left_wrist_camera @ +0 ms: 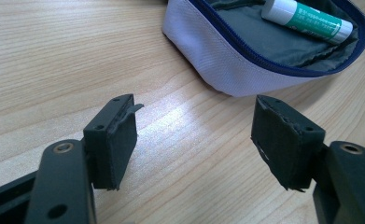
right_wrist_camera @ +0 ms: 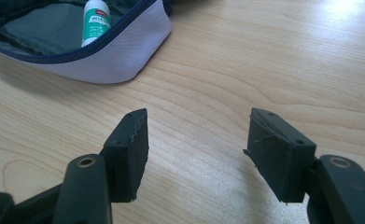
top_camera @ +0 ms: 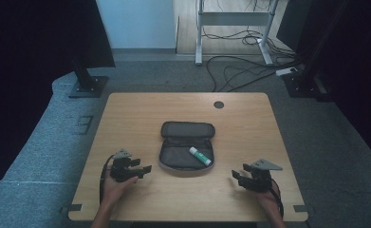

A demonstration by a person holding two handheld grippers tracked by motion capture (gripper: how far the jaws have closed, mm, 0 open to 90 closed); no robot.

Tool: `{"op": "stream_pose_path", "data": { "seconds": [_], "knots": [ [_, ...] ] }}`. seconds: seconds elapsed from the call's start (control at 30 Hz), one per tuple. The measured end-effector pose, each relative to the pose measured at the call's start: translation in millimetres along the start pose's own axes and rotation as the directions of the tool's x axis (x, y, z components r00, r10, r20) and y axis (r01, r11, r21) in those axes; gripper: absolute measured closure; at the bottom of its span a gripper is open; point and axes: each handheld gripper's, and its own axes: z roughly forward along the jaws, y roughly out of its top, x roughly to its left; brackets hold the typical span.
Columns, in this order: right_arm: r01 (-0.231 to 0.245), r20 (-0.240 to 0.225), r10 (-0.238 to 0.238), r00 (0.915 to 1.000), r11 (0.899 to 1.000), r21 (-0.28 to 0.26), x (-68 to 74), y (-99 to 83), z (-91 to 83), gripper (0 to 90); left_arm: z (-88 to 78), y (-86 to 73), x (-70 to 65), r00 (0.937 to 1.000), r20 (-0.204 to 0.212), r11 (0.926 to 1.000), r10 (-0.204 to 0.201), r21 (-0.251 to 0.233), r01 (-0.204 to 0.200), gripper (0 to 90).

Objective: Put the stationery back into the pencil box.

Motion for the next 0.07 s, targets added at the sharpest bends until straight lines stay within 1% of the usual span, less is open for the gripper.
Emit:
{"op": "stream_pose_path", "data": {
  "seconds": [0.07],
  "knots": [
    [0.001,0.001,-0.001,1.0,1.0,0.001,0.0,0.0,0.6,37.6,0.3,0.0,0.1,1.0,0.0,1.0,0.0,0.001,0.0,31.4]
  ]
}}
